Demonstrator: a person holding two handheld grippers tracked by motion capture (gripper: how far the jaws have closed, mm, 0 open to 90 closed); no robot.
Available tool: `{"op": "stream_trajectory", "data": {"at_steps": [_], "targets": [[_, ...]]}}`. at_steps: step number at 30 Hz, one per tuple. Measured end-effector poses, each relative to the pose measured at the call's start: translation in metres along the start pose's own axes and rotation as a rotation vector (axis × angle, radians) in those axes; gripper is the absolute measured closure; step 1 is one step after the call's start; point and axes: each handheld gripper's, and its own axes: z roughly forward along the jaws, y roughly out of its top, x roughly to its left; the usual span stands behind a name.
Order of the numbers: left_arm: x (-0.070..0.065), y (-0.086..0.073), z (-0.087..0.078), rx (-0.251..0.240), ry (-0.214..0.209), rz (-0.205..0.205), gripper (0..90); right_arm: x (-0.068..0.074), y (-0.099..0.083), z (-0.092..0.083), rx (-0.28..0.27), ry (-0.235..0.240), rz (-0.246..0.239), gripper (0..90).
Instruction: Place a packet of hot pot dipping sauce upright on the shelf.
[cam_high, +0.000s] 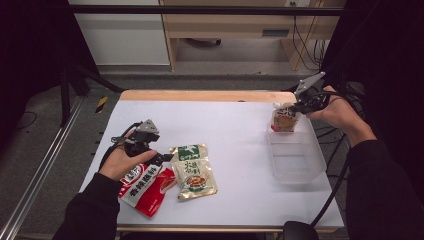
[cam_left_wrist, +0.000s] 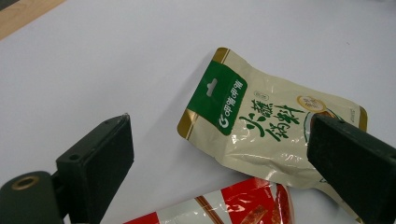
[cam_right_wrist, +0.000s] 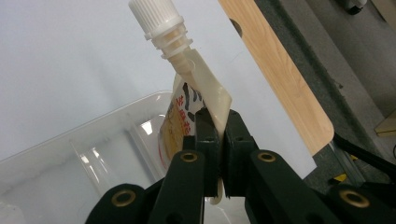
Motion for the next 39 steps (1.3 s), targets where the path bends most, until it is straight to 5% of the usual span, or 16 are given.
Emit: {"op": "stream_trajectory", "data": {"at_steps": [14, 23, 30, 34, 39], "targets": [[0.005, -0.001, -0.009, -0.014, 0.023, -0.011, 7.8, 0.011, -0.009, 0.016, -0.034, 0.055, 0.003, 87.5], [0.007, -0.002, -0.013, -0.023, 0.027, -0.017, 7.9, 0.007, -0.017, 0.020, -0.044, 0.060, 0.066, 80.7], [0.005, -0.003, -0.015, -0.011, 0.030, -0.009, 7.9, 0.010, -0.020, 0.020, -0.034, 0.026, 0.139, 52.1], [0.004, -0.002, -0.015, -0.017, 0.029, -0.001, 7.9, 0.017, -0.016, 0.009, -0.063, -0.047, 0.175, 29.8], [0.000, -0.001, -0.011, -0.001, 0.033, 0.027, 8.0, 0.028, -0.012, -0.006, -0.119, -0.085, 0.203, 18.8]]}}
